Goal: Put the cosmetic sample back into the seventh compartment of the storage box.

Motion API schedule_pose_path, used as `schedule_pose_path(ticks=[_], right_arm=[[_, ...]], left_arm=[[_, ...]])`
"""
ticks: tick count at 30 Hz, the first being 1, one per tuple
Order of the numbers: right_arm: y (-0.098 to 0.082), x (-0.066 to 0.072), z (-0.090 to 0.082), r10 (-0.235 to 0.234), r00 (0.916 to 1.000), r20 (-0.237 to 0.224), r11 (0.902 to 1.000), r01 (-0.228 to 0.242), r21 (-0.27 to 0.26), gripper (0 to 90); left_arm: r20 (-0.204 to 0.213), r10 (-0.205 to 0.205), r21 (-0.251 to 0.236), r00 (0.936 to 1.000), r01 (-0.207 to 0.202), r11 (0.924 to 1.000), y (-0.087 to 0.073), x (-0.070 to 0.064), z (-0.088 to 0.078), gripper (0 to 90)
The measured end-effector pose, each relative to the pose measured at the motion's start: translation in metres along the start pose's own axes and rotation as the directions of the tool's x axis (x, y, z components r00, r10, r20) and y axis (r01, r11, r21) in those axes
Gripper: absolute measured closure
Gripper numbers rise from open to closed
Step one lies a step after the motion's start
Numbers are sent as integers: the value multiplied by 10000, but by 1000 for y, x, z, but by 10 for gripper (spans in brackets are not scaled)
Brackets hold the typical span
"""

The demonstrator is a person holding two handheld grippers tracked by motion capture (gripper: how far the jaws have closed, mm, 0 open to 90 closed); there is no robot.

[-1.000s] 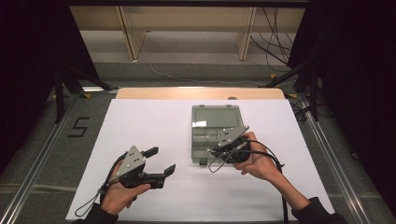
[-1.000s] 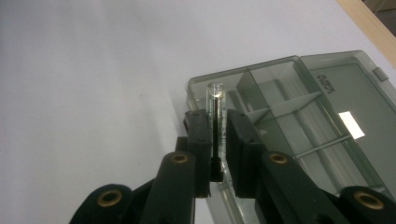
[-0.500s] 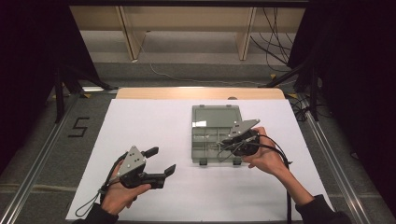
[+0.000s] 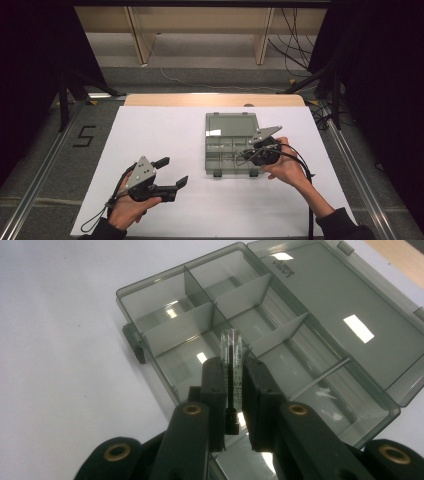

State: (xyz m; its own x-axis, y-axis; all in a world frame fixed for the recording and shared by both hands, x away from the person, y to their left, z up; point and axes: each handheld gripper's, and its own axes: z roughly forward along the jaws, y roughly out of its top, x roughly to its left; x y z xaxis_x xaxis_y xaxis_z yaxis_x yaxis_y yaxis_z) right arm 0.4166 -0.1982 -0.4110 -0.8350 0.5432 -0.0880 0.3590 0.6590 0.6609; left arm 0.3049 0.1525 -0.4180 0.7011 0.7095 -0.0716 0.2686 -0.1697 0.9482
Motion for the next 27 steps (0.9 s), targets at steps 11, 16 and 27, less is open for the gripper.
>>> schedule_pose_path(ticks=[11, 16, 27], right_arm=[[-5, -2, 8, 688, 9976, -109, 9974, -685, 240, 811], [-9, -1, 15, 1116, 9938, -24, 9928, -1114, 435, 811], [-14, -4, 21, 1521, 9883, -138, 9870, -1511, 542, 810]], left_arm=[[50, -43, -61, 10000, 44, 10000, 0, 0, 1, 164], [43, -46, -50, 10000, 46, 10000, -1, 0, 1, 164], [-17, -34, 9, 10000, 34, 10000, 0, 0, 1, 164]])
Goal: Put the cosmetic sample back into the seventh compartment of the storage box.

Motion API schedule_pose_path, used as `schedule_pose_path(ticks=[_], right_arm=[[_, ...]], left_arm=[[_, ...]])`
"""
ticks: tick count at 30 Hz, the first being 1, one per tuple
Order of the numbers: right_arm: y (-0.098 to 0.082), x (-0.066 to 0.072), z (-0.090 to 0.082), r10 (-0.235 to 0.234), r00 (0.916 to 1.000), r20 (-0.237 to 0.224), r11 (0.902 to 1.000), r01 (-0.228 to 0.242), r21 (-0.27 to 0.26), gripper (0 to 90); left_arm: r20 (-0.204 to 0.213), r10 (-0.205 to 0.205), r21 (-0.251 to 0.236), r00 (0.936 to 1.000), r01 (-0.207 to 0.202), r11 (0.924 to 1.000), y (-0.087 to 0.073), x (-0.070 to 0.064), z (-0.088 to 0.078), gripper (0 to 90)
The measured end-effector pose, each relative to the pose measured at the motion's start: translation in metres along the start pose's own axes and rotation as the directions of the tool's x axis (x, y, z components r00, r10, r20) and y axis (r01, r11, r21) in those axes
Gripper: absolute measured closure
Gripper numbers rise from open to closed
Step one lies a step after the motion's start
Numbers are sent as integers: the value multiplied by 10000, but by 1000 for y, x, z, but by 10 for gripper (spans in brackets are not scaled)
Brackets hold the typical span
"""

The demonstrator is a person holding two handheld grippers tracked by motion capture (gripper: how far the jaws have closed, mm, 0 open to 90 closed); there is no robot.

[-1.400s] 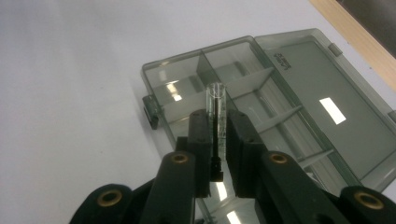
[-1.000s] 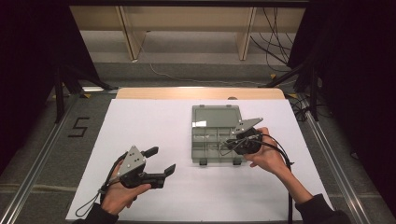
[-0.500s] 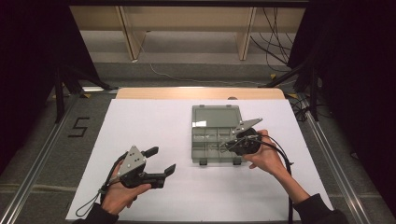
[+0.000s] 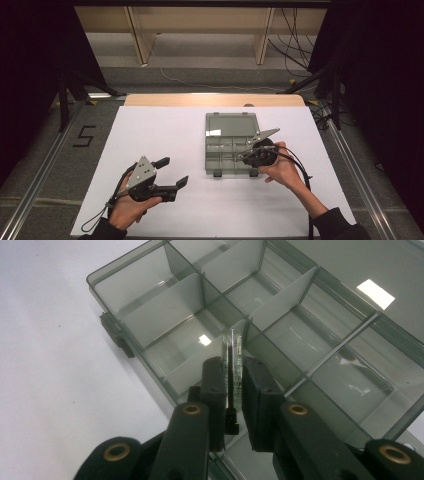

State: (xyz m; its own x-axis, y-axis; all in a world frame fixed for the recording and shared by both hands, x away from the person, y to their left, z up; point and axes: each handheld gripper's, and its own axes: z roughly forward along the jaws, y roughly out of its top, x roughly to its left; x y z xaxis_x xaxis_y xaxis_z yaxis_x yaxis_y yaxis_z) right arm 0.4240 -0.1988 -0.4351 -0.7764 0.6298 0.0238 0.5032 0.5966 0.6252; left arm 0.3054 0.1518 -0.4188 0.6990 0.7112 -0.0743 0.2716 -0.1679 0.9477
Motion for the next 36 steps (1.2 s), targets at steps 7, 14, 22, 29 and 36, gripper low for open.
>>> schedule_pose_path(ticks=[7, 14, 22, 29, 36], right_arm=[[-3, -2, 4, 234, 9997, -13, 9996, -234, -152, 765], [0, -4, -5, 190, 9996, 229, 9997, -186, -178, 664], [-1, -18, -17, 258, 9996, 146, 9952, -243, -947, 453], [-1, -29, -27, 259, 9997, 52, 9896, -249, -1414, 368], [-4, -39, -34, 544, 9985, 101, 9863, -522, -1564, 345]], left_arm=[[-23, -24, 25, 10000, 24, 10000, 0, 1, 0, 164], [-4, -35, 41, 10000, 35, 10000, -1, 0, 2, 164], [175, -855, -40, 9962, 856, 9963, 1, 2, 7, 165], [272, -911, 75, 9955, 909, 9958, 3, 0, 20, 167], [354, -804, 389, 9961, 790, 9961, 5, -1, 35, 185]])
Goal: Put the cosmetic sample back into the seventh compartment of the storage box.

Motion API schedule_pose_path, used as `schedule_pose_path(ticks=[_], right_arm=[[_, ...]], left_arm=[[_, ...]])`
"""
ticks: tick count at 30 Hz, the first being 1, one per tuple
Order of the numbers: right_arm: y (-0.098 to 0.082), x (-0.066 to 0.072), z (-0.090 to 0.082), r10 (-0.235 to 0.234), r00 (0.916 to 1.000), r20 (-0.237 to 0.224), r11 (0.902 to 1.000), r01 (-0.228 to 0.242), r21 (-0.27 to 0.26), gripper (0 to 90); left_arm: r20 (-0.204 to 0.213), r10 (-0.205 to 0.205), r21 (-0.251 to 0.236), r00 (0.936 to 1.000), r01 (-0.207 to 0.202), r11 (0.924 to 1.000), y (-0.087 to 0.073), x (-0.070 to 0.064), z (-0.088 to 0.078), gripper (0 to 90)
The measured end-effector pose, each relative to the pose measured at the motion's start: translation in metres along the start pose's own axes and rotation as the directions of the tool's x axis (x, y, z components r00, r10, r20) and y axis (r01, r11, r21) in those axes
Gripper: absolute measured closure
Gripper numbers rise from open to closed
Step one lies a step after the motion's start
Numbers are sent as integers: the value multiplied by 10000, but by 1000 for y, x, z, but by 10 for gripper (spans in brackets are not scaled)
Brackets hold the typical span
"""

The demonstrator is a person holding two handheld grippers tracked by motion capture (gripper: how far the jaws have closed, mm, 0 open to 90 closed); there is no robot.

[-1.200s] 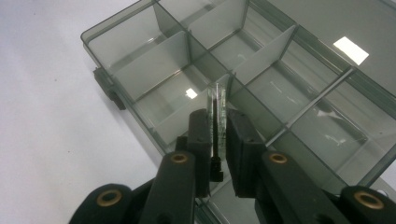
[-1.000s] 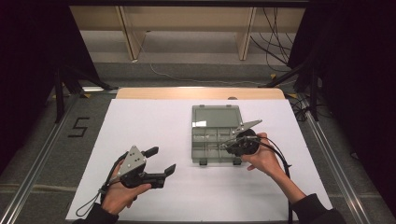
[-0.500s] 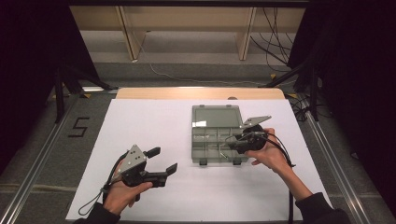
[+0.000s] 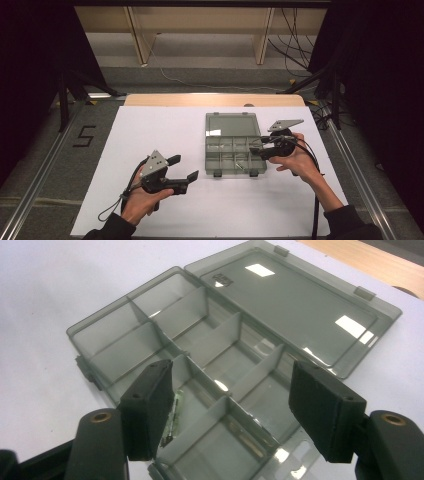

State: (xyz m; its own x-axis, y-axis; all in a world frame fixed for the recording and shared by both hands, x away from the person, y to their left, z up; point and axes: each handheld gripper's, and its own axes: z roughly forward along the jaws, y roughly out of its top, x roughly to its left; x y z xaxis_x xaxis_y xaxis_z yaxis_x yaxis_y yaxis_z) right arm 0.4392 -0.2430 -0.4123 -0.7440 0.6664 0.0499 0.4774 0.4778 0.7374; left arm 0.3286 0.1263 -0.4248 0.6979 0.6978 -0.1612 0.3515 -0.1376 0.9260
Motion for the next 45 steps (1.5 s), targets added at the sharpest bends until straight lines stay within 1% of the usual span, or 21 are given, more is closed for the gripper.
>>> schedule_pose_path(ticks=[1, 2, 7, 10, 15, 16, 17, 20, 24, 27, 28, 29, 31, 33, 35, 37, 38, 40, 41, 43, 45], right_arm=[[-1, -1, 1, 124, 9999, 113, 9995, -120, -301, 342], [0, -3, -2, 114, 9999, 8, 9999, -114, -92, 338], [-2, -8, -4, 378, 9991, 210, 9990, -373, -230, 322], [-3, -12, -5, 361, 9991, 244, 9989, -353, -297, 314], [-5, -19, -7, 451, 9987, 252, 9985, -443, -335, 306], [-6, -21, -5, 531, 9980, 356, 9970, -510, -582, 303], [-6, -23, -7, 556, 9981, 246, 9978, -547, -374, 300], [-7, -28, -8, 637, 9975, 293, 9973, -626, -373, 292], [-10, -34, -9, 859, 9957, 340, 9949, -840, -560, 290], [-11, -37, -10, 1013, 9943, 344, 9937, -995, -520, 287], [-11, -39, -9, 973, 9950, 245, 9941, -960, -504, 287], [-11, -39, -10, 1052, 9939, 343, 9934, -1034, -497, 287], [-12, -40, -10, 1046, 9938, 370, 9932, -1025, -547, 286], [-11, -40, -10, 1093, 9935, 326, 9927, -1074, -550, 284], [-11, -41, -9, 1132, 9932, 257, 9923, -1117, -540, 275], [-12, -41, -8, 1144, 9929, 333, 9923, -1125, -524, 270], [-12, -42, -7, 1085, 9937, 291, 9929, -1069, -523, 267], [-12, -43, -7, 1136, 9931, 300, 9924, -1119, -513, 267], [-12, -43, -7, 1207, 9921, 337, 9917, -1190, -479, 267], [-12, -44, -5, 1171, 9925, 362, 9919, -1151, -541, 265], [-12, -44, -4, 1402, 9892, 420, 9893, -1382, -462, 262]], left_arm=[[9, -14, 42, 10000, 14, 10000, 0, 0, 3, 186], [6, -146, 86, 9999, 146, 9999, 0, 0, 6, 188], [-37, -42, 220, 10000, 43, 9997, 1, -2, 20, 191], [15, -23, 371, 10000, 22, 9993, 2, -1, 30, 208], [6, -303, 610, 9995, 302, 9977, 1, -1, 46, 253], [-58, -253, 710, 9997, 256, 9971, 0, -1, 50, 256], [-83, -187, 847, 9998, 194, 9962, 0, -1, 53, 258], [-128, -220, 966, 9997, 231, 9951, -1, -1, 62, 261], [-152, -78, 1145, 9999, 95, 9934, -2, 1, 72, 285], [-139, -34, 1258, 9999, 51, 9920, -1, 3, 79, 330], [-205, -13, 1355, 9998, 41, 9908, 0, 4, 80, 349], [-244, 111, 1455, 9996, -75, 9893, 1, 5, 82, 359], [-252, 65, 1596, 9997, -24, 9872, 1, 7, 86, 389], [-333, 155, 1905, 9993, -88, 9817, 2, 9, 88, 409], [-529, 54, 2082, 9986, 57, 9781, 2, 9, 91, 417], [-584, 156, 2283, 9982, -19, 9736, 2, 11, 92, 422], [-599, 25, 2165, 9982, 106, 9762, 1, 11, 94, 428], [-623, -2, 2319, 9981, 147, 9726, 1, 11, 95, 436], [-618, 140, 2508, 9980, 20, 9680, 1, 12, 95, 443], [-676, 121, 2590, 9976, 58, 9659, 0, 13, 97, 451], [-726, 142, 2802, 9973, 67, 9599, 0, 14, 98, 464]])
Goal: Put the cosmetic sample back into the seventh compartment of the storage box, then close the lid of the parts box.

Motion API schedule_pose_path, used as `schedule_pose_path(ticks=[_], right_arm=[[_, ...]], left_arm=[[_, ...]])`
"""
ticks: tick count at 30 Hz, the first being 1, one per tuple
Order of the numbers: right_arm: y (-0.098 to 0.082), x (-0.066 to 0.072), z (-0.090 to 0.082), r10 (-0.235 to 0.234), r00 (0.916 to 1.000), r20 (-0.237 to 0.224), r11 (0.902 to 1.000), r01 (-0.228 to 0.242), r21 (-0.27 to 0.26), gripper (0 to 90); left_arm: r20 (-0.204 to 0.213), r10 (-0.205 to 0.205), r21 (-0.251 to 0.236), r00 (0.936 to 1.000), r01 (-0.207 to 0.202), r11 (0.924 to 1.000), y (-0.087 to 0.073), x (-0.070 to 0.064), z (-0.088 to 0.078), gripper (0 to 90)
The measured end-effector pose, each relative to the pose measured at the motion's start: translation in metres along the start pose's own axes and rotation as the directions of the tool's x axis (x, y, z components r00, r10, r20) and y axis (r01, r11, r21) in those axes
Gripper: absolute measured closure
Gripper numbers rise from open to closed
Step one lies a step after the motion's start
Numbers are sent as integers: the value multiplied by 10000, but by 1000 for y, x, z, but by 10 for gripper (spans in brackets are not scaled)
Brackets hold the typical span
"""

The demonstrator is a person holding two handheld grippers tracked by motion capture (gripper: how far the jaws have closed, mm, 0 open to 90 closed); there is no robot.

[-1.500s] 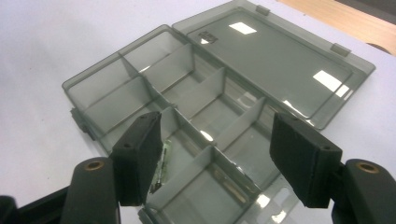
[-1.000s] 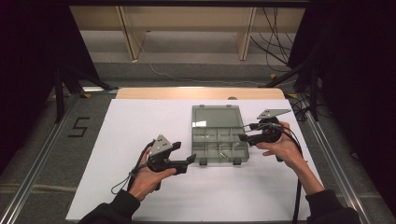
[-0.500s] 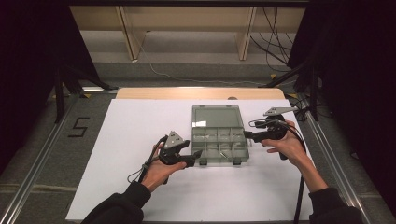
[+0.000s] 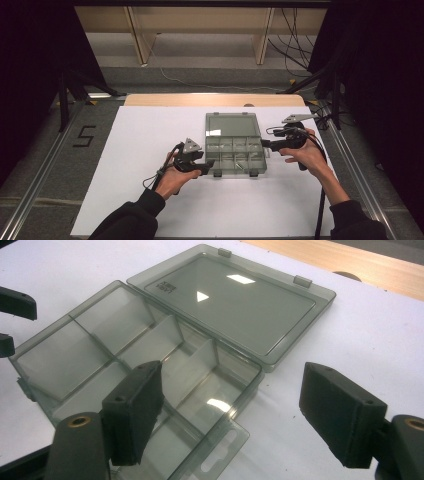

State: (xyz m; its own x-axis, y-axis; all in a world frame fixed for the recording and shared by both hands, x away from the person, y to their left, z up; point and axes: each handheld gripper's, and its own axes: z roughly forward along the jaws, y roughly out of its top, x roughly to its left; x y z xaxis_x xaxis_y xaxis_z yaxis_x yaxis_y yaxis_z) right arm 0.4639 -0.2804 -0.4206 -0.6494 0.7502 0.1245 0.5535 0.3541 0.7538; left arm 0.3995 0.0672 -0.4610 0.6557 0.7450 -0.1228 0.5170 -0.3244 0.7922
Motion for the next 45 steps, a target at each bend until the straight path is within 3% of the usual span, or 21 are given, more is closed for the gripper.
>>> schedule_pose_path(ticks=[3, 6, 8, 10, 13, 15, 17, 18, 20, 23, 24, 30, 34, 36, 40, 43, 45], right_arm=[[0, 0, 2, 154, 9999, 13, 9998, -154, 92, 261], [0, -4, 4, -38, 10000, -22, 10000, 37, -15, 260], [0, -5, 5, 141, 9999, 24, 9999, -141, -22, 260], [1, -7, 6, 181, 9998, 20, 9998, -181, -36, 259], [2, -9, 7, 258, 9996, 136, 9997, -257, -26, 257], [3, -11, 8, 308, 9995, 37, 9995, -308, -49, 254], [4, -12, 10, 431, 9991, 5, 9990, -431, -77, 250], [5, -13, 10, 478, 9989, 18, 9988, -477, -126, 249], [7, -15, 11, 551, 9985, 33, 9983, -550, -174, 245], [9, -17, 13, 744, 9972, 7, 9967, -744, -320, 246], [10, -18, 12, 746, 9972, -34, 9971, -746, -137, 246], [8, -20, 14, 804, 9967, -94, 9966, -805, -184, 243], [8, -21, 14, 873, 9961, -121, 9960, -876, -203, 237], [8, -22, 13, 901, 9959, -8, 9959, -901, -4, 237], [8, -24, 15, 1047, 9944, -118, 9943, -1049, -188, 232], [12, -26, 14, 1159, 9932, 77, 9932, -1160, 111, 222], [16, -28, 14, 1296, 9915, 101, 9916, -1296, -27, 225]], left_arm=[[-54, -188, 122, 9998, 189, 9997, 0, 0, 2, 481], [-146, -58, 467, 9999, 65, 9989, 1, 2, 4, 500], [-110, 265, 690, 9996, -257, 9973, 2, 3, 3, 509], [-183, 65, 548, 9998, -55, 9985, 3, 2, 5, 521], [-208, 369, 818, 9991, -350, 9960, 4, 4, 4, 533], [-263, 63, 648, 9996, -45, 9979, 4, 2, 7, 554], [-193, 277, 898, 9994, -259, 9956, 5, 4, 7, 563], [-313, 48, 720, 9995, -25, 9974, 4, 2, 9, 567], [-290, 270, 965, 9992, -240, 9950, 5, 4, 8, 578], [-248, 32, 888, 9997, -10, 9960, 5, 5, 11, 600], [-148, -160, 832, 9998, 172, 9964, 4, 5, 12, 605], [-373, -118, 986, 9992, 154, 9950, 4, 8, 14, 655], [-308, -93, 1094, 9995, 126, 9939, 5, 8, 14, 670], [-377, -213, 1038, 9991, 251, 9943, 6, 7, 15, 674], [-410, -258, 1073, 9988, 301, 9938, 6, 7, 14, 678], [-430, -399, 1093, 9983, 444, 9930, 6, 7, 14, 679], [-401, -443, 1120, 9982, 486, 9925, 6, 8, 14, 680]])
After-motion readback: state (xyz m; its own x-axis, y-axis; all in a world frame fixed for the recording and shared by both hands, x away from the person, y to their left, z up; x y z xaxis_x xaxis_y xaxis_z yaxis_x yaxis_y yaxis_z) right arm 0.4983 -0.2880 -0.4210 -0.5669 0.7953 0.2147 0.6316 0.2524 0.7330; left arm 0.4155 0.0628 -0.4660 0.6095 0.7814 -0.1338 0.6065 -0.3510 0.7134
